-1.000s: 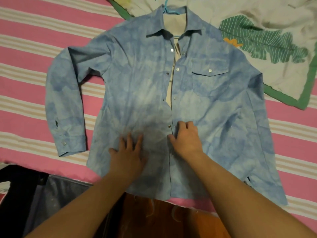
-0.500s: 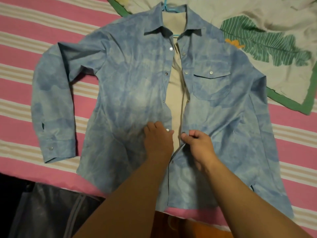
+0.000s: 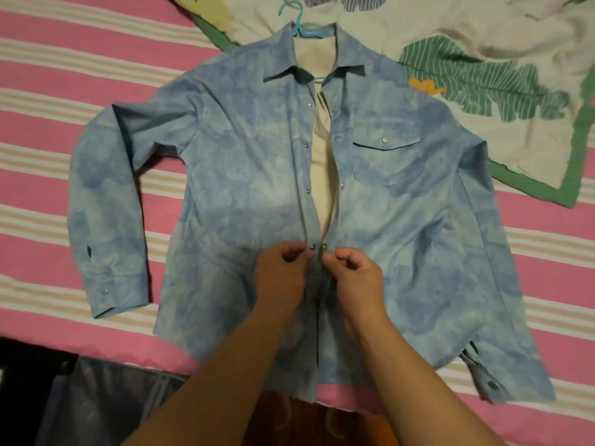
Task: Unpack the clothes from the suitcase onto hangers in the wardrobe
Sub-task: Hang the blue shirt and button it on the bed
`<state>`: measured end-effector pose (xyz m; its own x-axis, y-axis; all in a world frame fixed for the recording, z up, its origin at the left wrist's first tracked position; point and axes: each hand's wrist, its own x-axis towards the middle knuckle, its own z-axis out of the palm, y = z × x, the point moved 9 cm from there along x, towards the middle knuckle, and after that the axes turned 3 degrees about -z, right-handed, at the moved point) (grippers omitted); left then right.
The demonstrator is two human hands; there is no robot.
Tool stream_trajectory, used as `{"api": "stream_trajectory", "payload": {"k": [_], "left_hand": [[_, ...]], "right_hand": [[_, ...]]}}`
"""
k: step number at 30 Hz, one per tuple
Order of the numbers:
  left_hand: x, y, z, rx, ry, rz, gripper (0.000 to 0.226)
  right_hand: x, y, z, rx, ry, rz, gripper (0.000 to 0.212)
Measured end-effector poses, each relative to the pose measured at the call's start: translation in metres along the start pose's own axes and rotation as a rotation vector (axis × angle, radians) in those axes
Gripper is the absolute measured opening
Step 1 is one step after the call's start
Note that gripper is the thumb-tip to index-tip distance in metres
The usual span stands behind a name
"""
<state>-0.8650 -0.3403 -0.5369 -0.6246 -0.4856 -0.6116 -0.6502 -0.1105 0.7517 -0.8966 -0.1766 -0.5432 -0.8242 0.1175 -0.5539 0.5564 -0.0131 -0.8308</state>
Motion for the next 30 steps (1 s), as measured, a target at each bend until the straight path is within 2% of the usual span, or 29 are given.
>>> {"api": "stream_trajectory", "payload": {"k": [5,8,10,15,23,25,28,30], "left_hand": [[-0.001,-0.011,0.008,-0.118,-0.042,-0.108,0.009],[-0.004,-0.006,0.010,-0.095,-0.040,-0.107,0.018],[-0.006,-0.002,0.009,-0.076,-0.045,-0.077,0.021],[-0.010,-0.005,0.006,-0.121,-0.040,-0.102,0.017],[-0.013,-0.016,0.010,-0.212,-0.048,-0.187,0.014],[-0.008,-0.010,0.011,-0.109,-0.120,-0.115,0.012],[-0.005,0.011,0.012,0.421,-0.230,0.070,0.014],[0.001,0.035,0.007,0.681,-0.163,0.226,0.017]], "right_hand": [[0.001,-0.007,0.003,-0.115,-0.007,-0.053,0.017],[0.000,-0.009,0.003,-0.127,-0.002,-0.061,0.021],[0.001,-0.009,0.003,-0.225,-0.001,-0.094,0.015],[-0.007,-0.031,0.008,-0.574,0.015,-0.314,0.010],[-0.016,-0.048,0.023,-0.824,-0.016,-0.544,0.019],[-0.017,-0.048,0.022,-0.891,-0.069,-0.570,0.017],[-0.010,-0.039,0.021,-1.150,-0.195,-0.455,0.015],[-0.002,-0.036,0.022,-1.292,-0.264,-0.330,0.016]]}}
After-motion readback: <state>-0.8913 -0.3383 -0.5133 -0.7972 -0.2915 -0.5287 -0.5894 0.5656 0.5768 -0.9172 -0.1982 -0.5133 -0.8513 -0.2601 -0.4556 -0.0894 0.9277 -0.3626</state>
